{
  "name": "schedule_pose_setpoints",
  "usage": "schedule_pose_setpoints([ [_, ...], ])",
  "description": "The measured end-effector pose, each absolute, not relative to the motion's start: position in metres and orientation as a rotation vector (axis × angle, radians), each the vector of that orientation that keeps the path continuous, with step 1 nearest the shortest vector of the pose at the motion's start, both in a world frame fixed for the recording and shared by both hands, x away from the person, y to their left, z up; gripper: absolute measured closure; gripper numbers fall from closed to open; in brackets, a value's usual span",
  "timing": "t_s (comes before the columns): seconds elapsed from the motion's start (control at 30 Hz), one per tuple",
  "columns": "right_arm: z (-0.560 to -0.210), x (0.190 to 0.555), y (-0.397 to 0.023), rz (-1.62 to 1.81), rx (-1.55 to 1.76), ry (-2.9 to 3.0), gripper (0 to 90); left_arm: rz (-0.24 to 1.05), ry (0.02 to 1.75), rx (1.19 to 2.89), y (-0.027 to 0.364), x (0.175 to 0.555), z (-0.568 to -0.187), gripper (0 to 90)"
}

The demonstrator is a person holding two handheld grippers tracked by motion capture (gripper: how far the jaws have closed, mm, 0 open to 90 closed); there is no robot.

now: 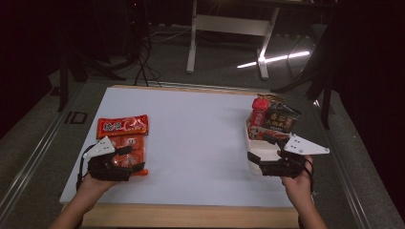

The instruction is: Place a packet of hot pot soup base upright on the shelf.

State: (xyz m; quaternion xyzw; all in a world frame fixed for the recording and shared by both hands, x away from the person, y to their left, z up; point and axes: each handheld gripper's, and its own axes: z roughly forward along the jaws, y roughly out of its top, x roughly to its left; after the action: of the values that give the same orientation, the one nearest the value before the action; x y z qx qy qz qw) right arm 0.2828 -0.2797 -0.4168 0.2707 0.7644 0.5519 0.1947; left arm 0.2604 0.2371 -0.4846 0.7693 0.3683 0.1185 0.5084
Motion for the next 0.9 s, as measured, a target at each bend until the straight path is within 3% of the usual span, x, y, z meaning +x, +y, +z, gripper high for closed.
schedule_pose_setpoints([
  [0.2,-0.426,0.277,-0.286,1.518,0.824,2.086,13.7,0.335,0.94,1.845,0.255,0.261,-0.489,31.0],
  [0.3,-0.435,0.274,-0.291,1.491,0.859,2.061,13.6,0.367,0.992,1.847,0.265,0.265,-0.493,40.9],
  [0.43,-0.441,0.272,-0.294,1.456,0.887,2.064,13.6,0.416,1.058,1.844,0.272,0.268,-0.497,43.6],
  [0.47,-0.445,0.27,-0.296,1.469,0.9,2.075,13.6,0.424,1.08,1.85,0.274,0.27,-0.498,50.4],
  [0.67,-0.45,0.265,-0.299,1.466,0.897,2.063,13.4,0.466,1.192,1.854,0.293,0.282,-0.505,68.2],
  [0.9,-0.455,0.263,-0.307,1.448,0.927,2.043,13.5,0.523,1.292,1.85,0.312,0.294,-0.514,79.0],
])
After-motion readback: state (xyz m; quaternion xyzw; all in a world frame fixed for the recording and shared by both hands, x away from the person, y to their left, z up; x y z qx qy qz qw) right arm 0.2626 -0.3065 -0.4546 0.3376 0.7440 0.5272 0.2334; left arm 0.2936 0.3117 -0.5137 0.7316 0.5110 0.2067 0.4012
